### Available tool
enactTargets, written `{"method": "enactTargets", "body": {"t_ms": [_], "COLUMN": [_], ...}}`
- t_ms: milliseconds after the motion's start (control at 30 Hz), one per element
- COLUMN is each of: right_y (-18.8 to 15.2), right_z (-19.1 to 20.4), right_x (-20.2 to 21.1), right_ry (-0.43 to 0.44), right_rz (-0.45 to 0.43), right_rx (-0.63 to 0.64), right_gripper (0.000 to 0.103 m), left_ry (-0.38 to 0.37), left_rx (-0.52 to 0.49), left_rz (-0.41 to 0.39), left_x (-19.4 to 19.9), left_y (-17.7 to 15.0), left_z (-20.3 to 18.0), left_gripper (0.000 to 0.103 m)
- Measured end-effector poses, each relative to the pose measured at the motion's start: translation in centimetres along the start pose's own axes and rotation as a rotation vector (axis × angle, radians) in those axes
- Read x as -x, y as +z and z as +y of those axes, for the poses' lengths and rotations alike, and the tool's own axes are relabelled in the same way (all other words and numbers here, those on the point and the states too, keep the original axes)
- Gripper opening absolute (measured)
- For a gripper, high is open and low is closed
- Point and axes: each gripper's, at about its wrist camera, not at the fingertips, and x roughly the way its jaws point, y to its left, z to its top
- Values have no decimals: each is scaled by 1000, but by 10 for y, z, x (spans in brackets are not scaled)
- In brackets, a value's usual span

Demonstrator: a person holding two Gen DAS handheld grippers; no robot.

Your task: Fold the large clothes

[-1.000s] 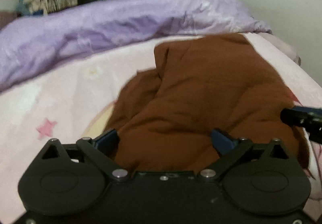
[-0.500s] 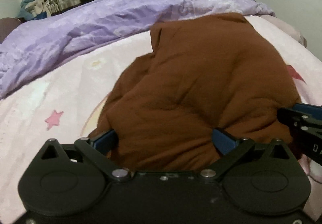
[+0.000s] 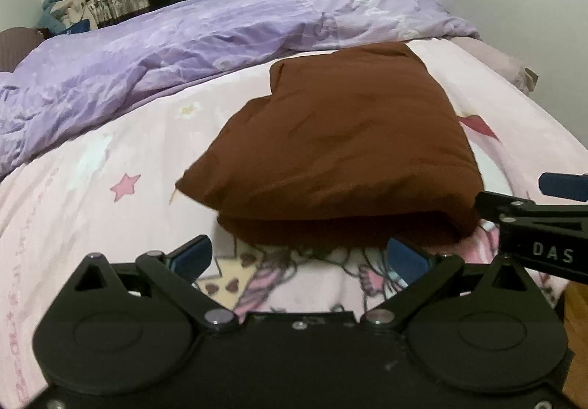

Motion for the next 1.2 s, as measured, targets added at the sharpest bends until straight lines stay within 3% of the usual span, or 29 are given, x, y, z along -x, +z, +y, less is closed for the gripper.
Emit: {"method": "enactTargets", "body": {"t_ms": [367,1200], "right_y": [-17,-19], "right_z": [2,0], "right_x": [18,30], "right_ry": [-1,-6], "right_rz": [11,-24], "right_rx": [4,0], "right_gripper": [89,89], "left_ry": [4,20], "left_rx": [36,24], "left_rz": [-6,-32], "left_x": [14,22], "left_y": [-16,-16], "left_z": [-3,-12], "left_gripper": [103,103]}}
